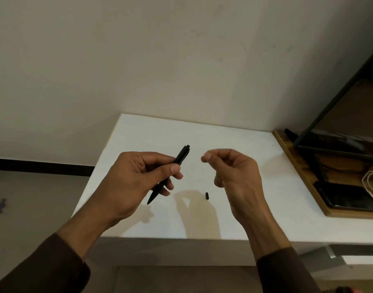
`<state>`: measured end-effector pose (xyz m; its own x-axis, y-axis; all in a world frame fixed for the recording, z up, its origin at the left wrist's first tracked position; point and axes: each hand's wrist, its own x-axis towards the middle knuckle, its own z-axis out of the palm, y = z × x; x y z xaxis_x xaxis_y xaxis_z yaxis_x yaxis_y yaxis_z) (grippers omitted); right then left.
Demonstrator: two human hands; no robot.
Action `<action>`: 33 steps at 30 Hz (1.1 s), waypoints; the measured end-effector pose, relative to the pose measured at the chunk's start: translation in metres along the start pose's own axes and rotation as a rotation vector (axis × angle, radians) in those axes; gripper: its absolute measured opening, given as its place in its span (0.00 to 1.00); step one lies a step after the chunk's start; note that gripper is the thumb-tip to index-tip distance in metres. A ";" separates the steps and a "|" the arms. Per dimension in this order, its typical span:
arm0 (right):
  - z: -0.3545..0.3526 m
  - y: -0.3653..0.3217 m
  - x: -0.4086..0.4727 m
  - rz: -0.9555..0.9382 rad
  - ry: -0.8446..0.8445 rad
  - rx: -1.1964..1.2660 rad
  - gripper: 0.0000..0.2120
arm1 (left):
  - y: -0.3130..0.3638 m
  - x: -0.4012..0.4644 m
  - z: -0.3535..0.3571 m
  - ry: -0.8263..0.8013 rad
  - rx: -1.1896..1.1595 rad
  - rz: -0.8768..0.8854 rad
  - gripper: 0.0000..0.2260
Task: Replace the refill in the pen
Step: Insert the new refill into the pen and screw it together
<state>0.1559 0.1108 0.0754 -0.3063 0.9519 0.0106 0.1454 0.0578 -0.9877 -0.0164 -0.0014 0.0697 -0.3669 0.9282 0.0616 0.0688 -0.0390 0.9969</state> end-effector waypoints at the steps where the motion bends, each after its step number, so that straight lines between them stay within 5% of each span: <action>1: 0.002 -0.009 -0.004 -0.022 -0.006 0.068 0.03 | 0.000 -0.001 0.000 -0.001 0.005 0.001 0.06; 7: 0.007 -0.040 -0.018 -0.088 -0.073 0.338 0.12 | 0.001 -0.002 0.004 -0.008 0.021 0.014 0.05; 33: 0.005 -0.034 -0.018 -0.111 -0.062 0.167 0.11 | 0.004 -0.002 0.004 -0.048 -0.011 0.013 0.07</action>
<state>0.1517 0.0899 0.1084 -0.3695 0.9219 0.1163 -0.0485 0.1059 -0.9932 -0.0114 -0.0024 0.0730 -0.3211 0.9443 0.0727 0.0629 -0.0554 0.9965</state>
